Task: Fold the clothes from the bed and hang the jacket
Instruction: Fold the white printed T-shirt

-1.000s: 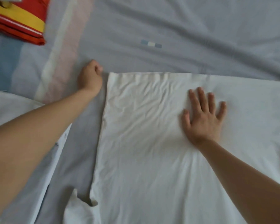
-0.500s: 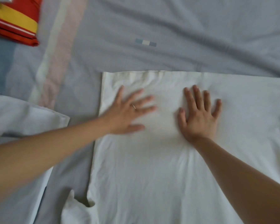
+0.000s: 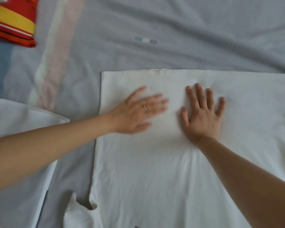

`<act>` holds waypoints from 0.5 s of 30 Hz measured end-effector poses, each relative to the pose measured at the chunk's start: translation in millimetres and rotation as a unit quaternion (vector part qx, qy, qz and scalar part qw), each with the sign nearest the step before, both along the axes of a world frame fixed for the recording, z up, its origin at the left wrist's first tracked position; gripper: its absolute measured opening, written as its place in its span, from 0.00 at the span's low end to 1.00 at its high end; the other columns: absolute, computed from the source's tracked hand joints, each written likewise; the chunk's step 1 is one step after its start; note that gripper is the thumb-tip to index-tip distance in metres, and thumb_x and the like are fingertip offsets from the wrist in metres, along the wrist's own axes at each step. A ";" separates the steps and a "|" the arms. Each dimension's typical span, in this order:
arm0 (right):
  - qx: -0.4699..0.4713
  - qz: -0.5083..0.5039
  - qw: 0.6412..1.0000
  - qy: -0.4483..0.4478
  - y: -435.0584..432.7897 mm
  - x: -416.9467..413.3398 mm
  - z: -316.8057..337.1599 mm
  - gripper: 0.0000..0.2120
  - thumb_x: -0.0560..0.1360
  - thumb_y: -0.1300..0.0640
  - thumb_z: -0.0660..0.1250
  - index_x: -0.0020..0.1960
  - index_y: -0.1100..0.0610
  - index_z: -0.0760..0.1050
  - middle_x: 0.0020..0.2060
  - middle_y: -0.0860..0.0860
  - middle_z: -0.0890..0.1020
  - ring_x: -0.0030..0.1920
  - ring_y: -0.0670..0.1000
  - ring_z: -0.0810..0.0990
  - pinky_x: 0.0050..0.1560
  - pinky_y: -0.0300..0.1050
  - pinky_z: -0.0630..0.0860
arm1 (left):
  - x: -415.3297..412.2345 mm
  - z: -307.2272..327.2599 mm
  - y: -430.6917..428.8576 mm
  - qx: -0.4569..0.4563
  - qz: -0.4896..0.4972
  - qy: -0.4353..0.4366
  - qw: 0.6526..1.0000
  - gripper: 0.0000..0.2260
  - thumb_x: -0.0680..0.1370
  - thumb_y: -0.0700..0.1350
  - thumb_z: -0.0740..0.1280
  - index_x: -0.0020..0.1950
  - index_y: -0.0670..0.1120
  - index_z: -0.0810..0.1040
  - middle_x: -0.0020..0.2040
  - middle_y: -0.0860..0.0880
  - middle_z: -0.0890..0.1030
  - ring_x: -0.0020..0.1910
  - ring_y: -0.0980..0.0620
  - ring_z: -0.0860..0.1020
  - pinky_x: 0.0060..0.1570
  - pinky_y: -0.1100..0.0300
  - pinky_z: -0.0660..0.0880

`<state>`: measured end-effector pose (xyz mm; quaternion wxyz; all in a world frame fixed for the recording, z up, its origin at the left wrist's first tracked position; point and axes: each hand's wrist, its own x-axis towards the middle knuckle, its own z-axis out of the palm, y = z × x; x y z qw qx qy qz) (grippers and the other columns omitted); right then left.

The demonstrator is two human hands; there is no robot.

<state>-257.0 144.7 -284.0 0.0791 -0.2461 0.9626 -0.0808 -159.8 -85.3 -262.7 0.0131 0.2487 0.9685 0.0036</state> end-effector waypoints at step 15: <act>0.043 0.025 0.997 -0.053 -3.3 -2.3 6.2 0.30 0.79 0.43 0.49 0.78 0.45 0.43 0.78 0.46 0.46 0.77 0.53 0.45 0.73 0.61 0.37 | -44.4 8.1 54.3 0.009 0.436 -0.065 0.898 0.26 0.81 0.53 0.50 0.78 0.49 0.50 0.79 0.50 0.45 0.77 0.46 0.42 0.68 0.33 0.37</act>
